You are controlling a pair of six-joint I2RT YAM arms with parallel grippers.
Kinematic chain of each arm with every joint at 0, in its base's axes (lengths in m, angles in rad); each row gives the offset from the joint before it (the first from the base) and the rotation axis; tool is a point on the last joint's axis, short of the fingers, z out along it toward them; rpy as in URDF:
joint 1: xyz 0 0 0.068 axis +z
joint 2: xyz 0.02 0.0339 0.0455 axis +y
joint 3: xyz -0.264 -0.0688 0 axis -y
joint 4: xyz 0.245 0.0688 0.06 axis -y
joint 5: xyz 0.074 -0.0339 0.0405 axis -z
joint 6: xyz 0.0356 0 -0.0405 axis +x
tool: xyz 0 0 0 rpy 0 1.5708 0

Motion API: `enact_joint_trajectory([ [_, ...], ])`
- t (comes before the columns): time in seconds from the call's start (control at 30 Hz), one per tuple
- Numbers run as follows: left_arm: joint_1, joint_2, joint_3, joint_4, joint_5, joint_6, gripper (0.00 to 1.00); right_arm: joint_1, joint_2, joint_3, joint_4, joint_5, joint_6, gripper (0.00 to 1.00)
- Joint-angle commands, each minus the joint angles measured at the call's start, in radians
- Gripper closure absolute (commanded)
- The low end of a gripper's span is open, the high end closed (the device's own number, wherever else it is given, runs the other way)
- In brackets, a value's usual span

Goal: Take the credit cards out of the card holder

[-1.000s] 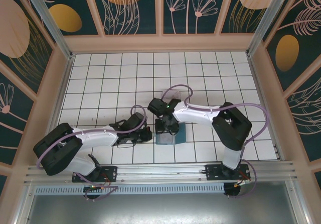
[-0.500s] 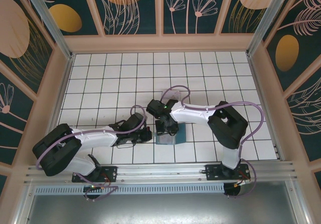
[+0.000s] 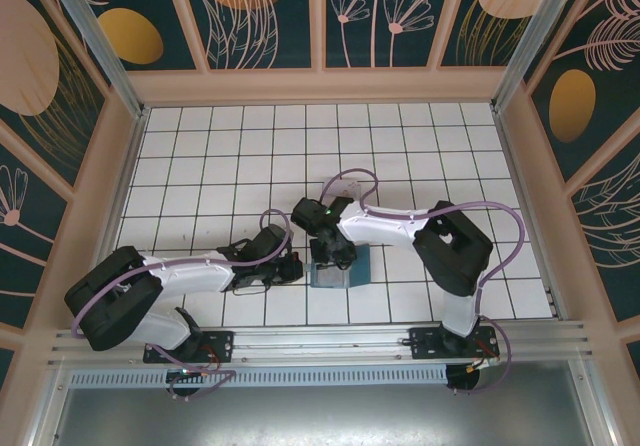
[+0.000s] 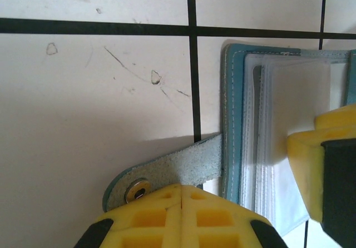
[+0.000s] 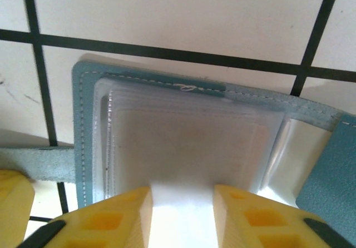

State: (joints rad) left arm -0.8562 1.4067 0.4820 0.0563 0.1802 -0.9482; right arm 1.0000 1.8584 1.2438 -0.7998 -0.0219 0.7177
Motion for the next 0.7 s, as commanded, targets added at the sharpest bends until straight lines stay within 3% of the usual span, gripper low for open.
enact_joint_trajectory([
  [0.0,0.006,-0.02,-0.014,0.002,0.007,-0.001,0.96,0.019,0.013,0.041,-0.058,0.033,0.015,0.61],
  [0.27,0.006,-0.023,-0.013,-0.002,0.005,0.003,0.96,0.023,0.025,0.052,-0.058,0.023,0.011,0.51],
  [0.67,0.007,-0.022,-0.012,-0.006,0.005,0.008,0.96,0.032,0.088,0.015,-0.038,0.031,0.003,0.57],
])
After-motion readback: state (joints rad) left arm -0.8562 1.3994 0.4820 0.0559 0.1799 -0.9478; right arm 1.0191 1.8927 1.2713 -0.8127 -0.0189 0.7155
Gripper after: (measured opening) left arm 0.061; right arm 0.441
